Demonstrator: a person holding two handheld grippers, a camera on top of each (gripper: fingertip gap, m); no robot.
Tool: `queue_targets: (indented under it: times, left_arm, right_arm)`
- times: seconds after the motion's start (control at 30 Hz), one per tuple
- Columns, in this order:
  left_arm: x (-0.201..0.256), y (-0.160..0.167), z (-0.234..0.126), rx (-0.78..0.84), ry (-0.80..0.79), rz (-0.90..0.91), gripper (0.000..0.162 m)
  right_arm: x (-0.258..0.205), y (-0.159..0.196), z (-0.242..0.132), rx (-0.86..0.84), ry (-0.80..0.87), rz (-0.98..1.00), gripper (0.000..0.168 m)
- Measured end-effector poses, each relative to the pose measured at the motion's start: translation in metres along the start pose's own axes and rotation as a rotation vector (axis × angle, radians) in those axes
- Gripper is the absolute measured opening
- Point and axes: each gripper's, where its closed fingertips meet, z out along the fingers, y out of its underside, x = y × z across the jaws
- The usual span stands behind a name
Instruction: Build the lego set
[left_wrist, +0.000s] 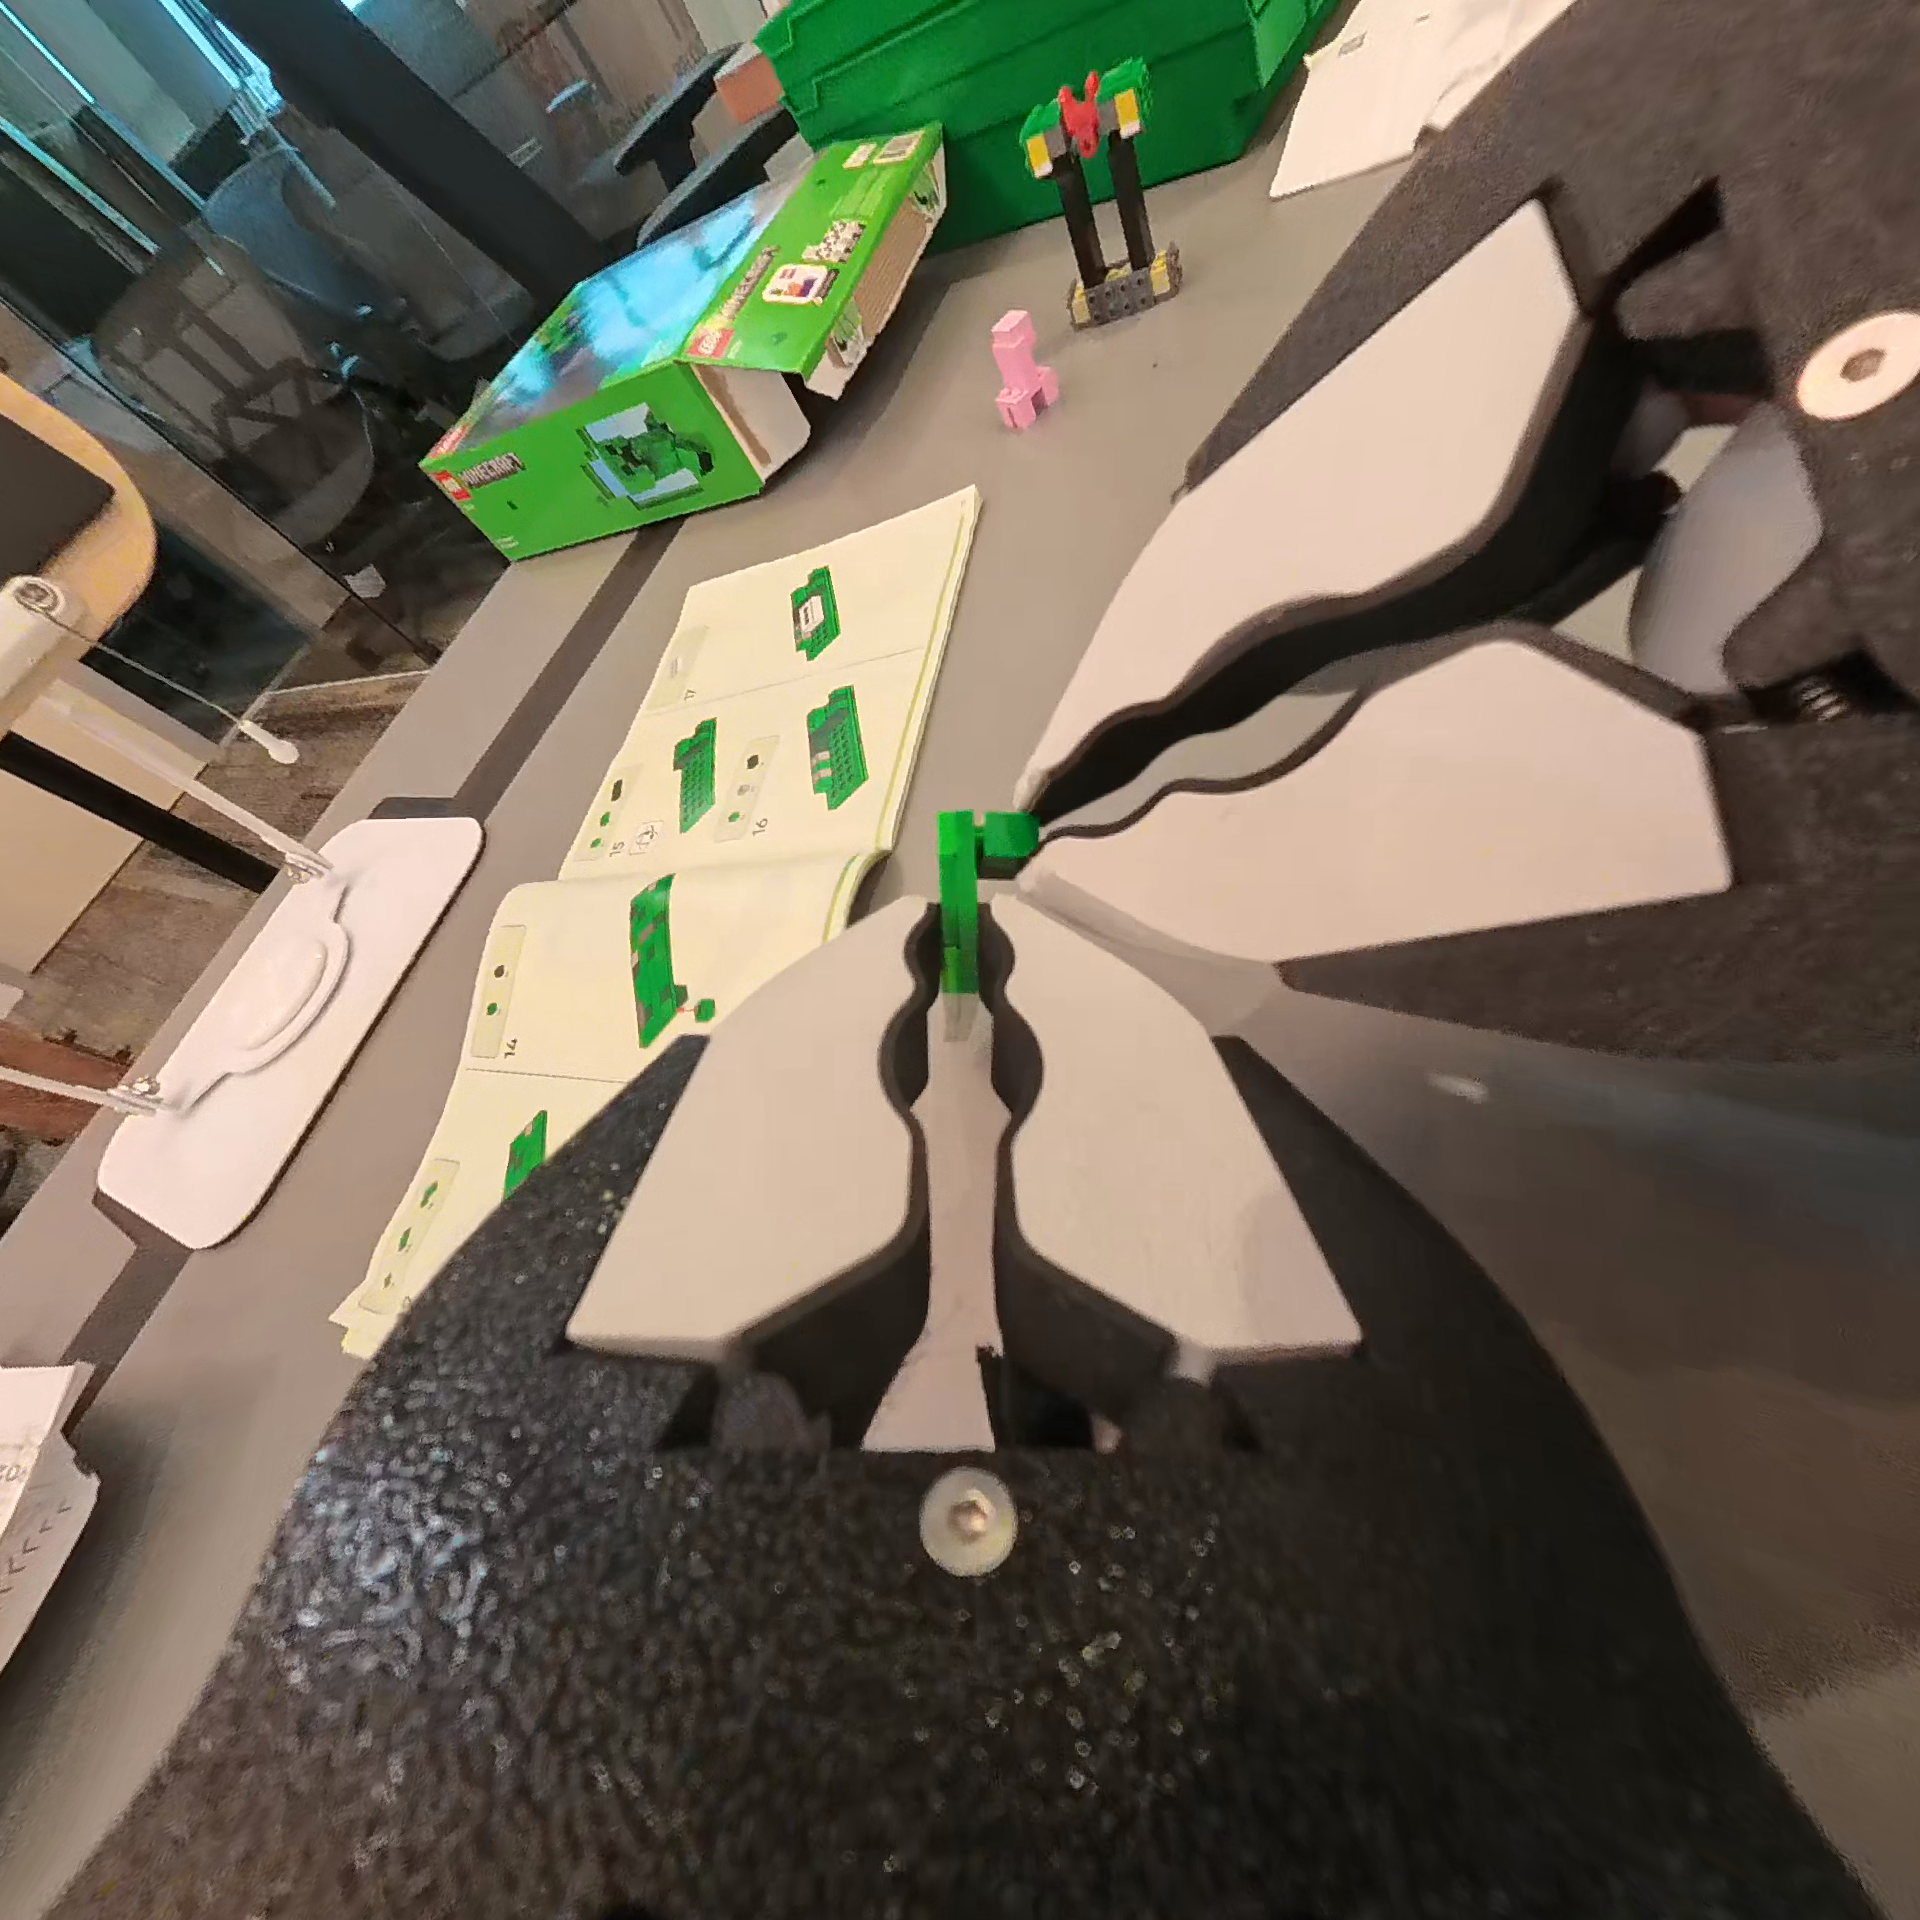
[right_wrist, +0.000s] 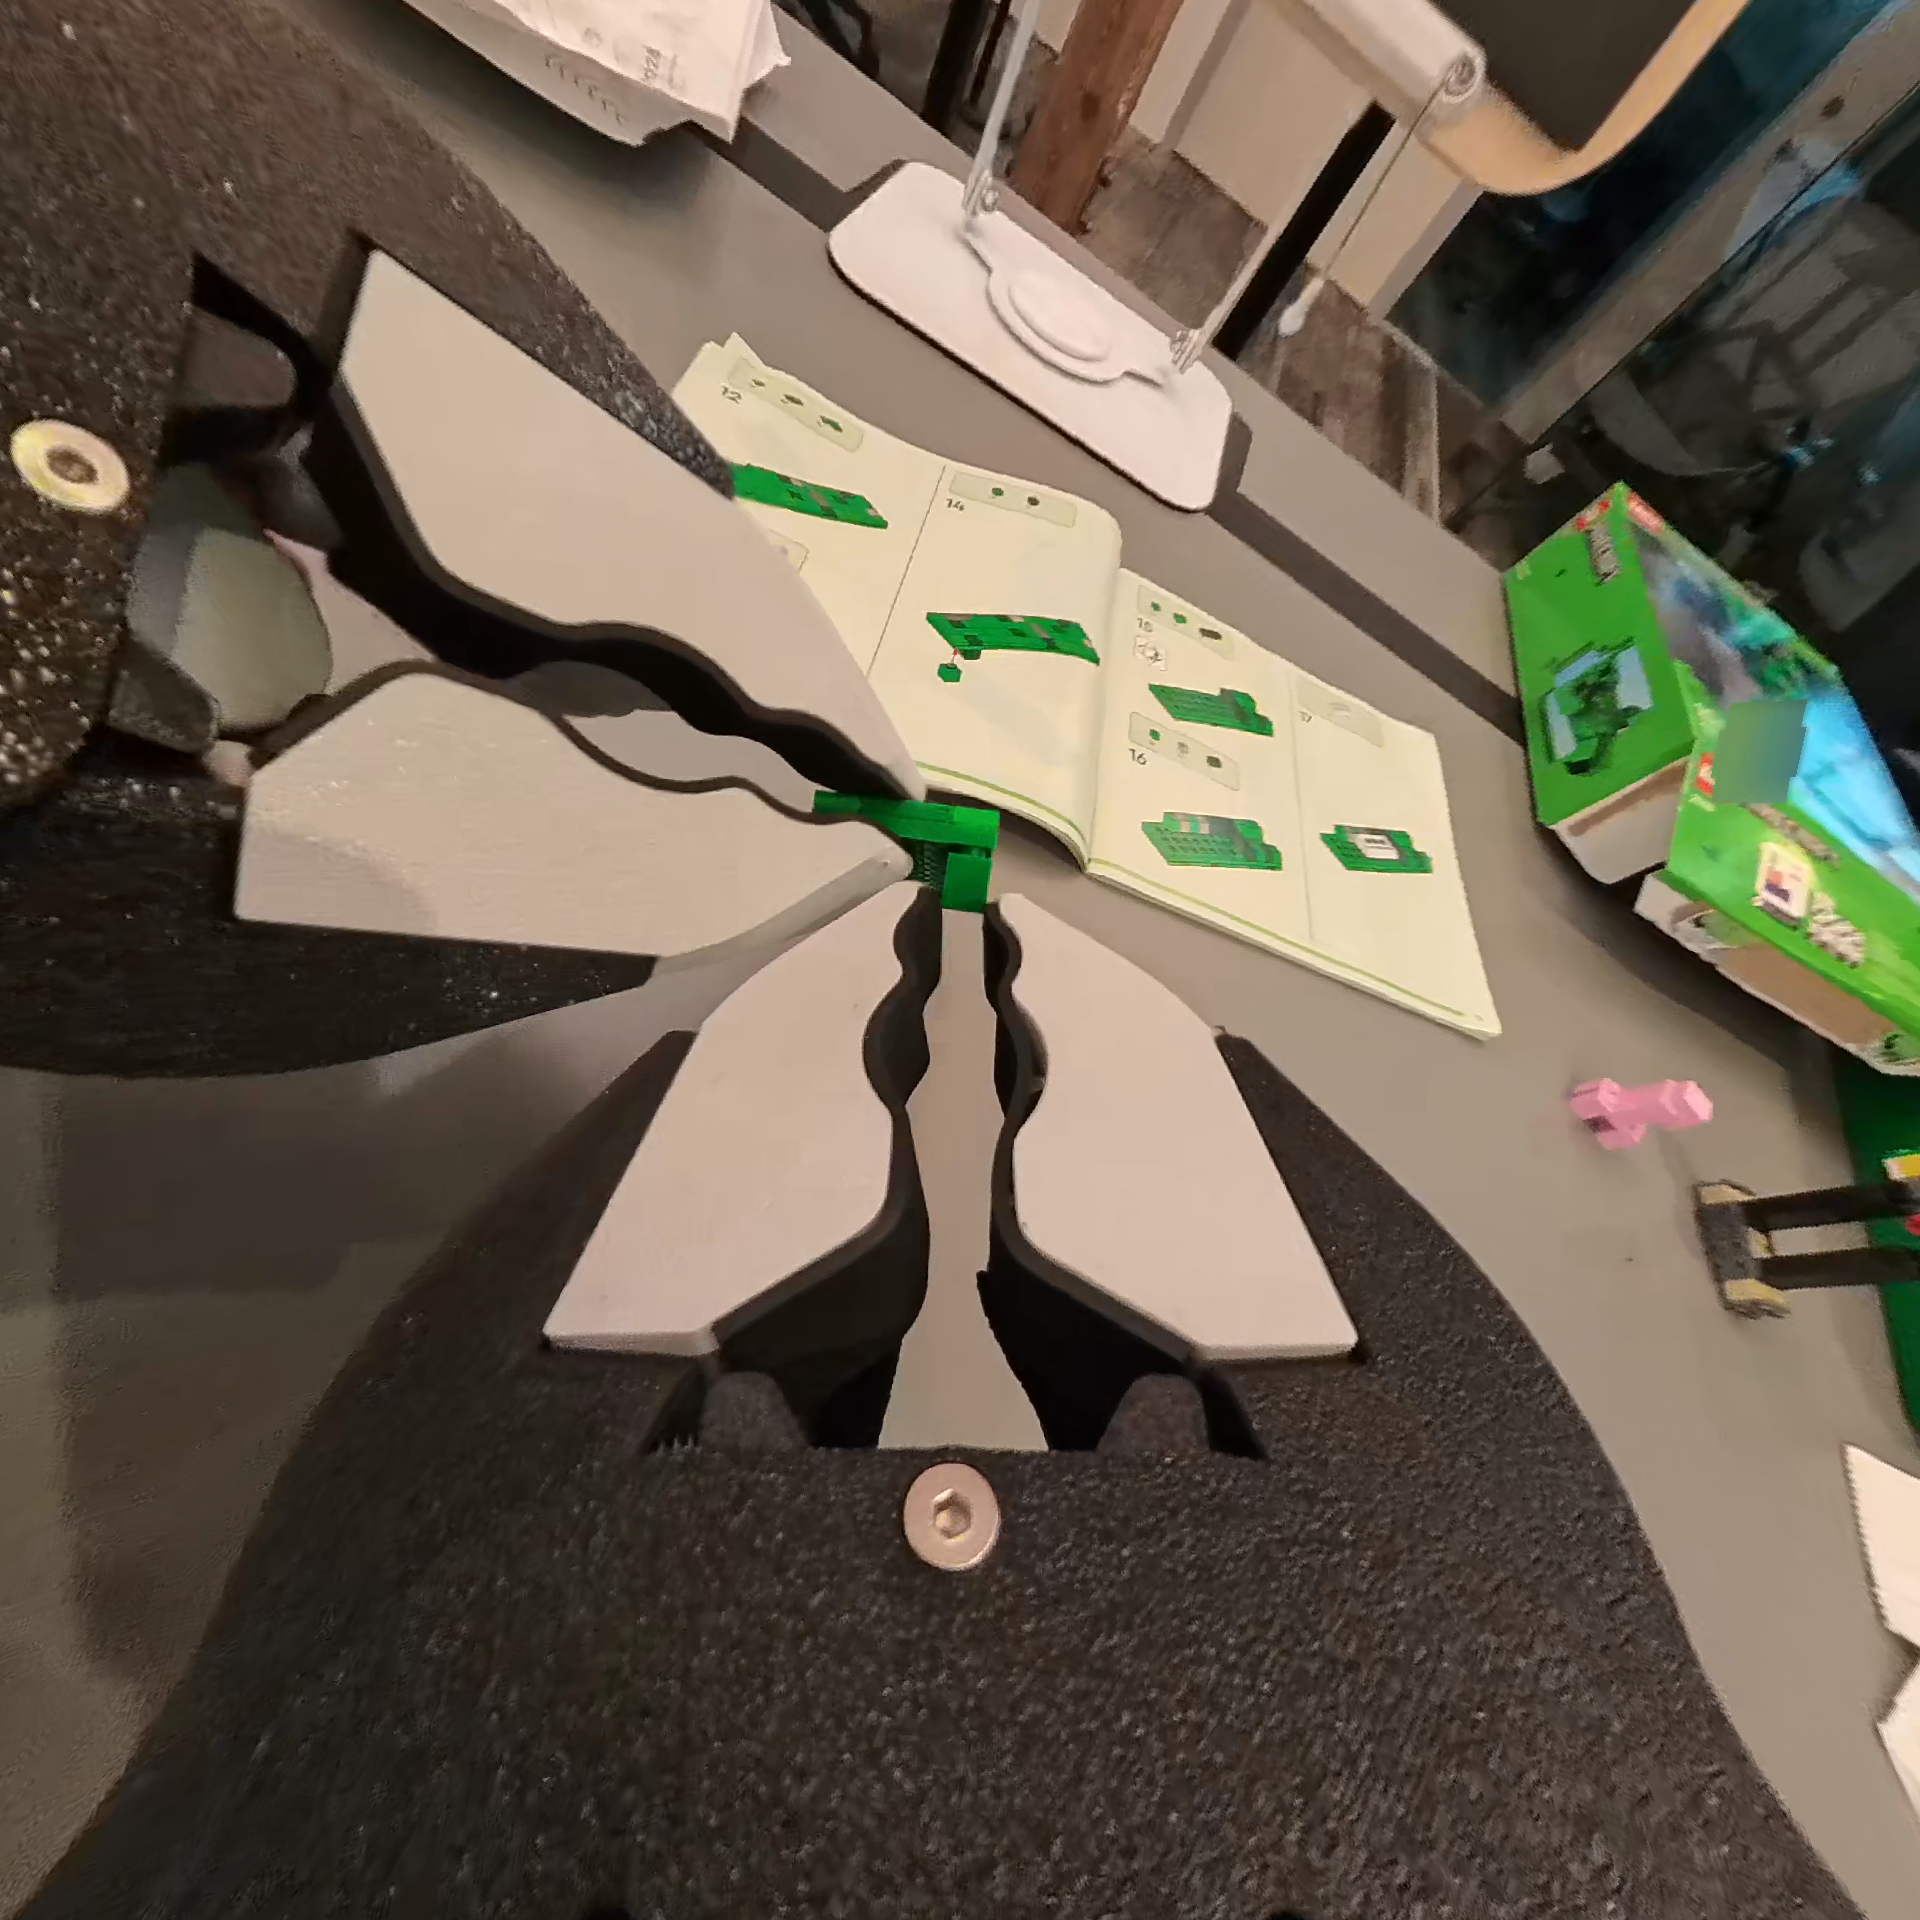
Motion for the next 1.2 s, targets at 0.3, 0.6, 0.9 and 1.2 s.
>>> queue_targets:
  times: [0.3,0.6,0.9,1.2]
  left_arm:
    - [-0.006,-0.017,-0.012,0.153,-0.119,0.060,0.006]
    - [-0.001,-0.012,-0.008,0.180,-0.053,0.118,0.006]
    - [0.003,-0.009,-0.006,0.155,-0.101,0.359,0.006]
    - [0.007,-0.001,-0.002,0.118,-0.116,0.466,0.006]
  right_arm:
    - [0.007,-0.017,-0.011,0.121,0.142,-0.116,0.007]
    - [0.005,-0.010,-0.009,0.112,0.085,-0.123,0.007]
    - [0.000,-0.001,-0.007,0.072,-0.013,-0.042,0.007]
    - [-0.003,0.007,-0.002,0.048,-0.022,-0.071,0.007]
